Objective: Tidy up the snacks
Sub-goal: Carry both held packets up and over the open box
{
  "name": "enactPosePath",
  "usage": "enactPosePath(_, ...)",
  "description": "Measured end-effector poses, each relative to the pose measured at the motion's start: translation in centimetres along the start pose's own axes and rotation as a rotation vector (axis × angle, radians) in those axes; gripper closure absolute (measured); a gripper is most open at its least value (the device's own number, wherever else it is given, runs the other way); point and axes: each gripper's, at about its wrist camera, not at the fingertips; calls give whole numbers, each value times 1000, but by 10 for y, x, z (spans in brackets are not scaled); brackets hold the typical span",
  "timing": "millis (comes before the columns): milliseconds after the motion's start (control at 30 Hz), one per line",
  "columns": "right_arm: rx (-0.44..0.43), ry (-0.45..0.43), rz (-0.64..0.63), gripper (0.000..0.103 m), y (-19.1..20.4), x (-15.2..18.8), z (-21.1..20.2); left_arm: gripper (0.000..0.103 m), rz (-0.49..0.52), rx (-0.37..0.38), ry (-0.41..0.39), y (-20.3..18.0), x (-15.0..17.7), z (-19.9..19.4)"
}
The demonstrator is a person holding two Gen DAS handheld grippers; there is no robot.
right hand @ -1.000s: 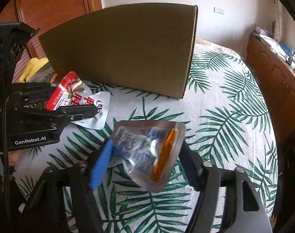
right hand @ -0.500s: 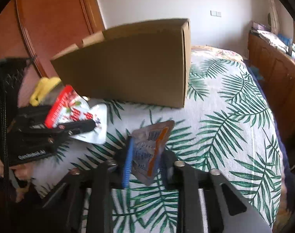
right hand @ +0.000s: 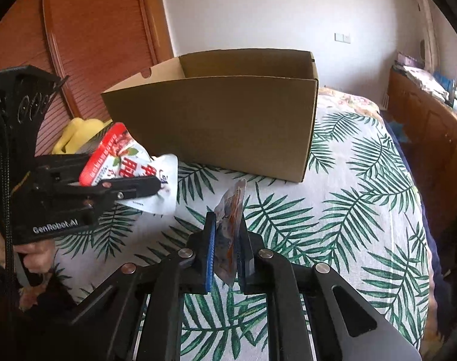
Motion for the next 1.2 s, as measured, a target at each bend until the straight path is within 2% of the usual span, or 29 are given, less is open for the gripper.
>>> enactPosePath(633,12,-115,-20,94,4,-22,-56,79,37,-33,-98,0,-23,-57)
enactPosePath(1200,37,-184,-55,94,17,-69,-75,79,41,-106,-151,27,-60,-81)
Point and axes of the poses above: each gripper's, at about its wrist camera, not at the fingertips, and z roughly the way its jaws point, y to its left, x to its underside, and after that the axes turned 10 degrees about y, right-handed
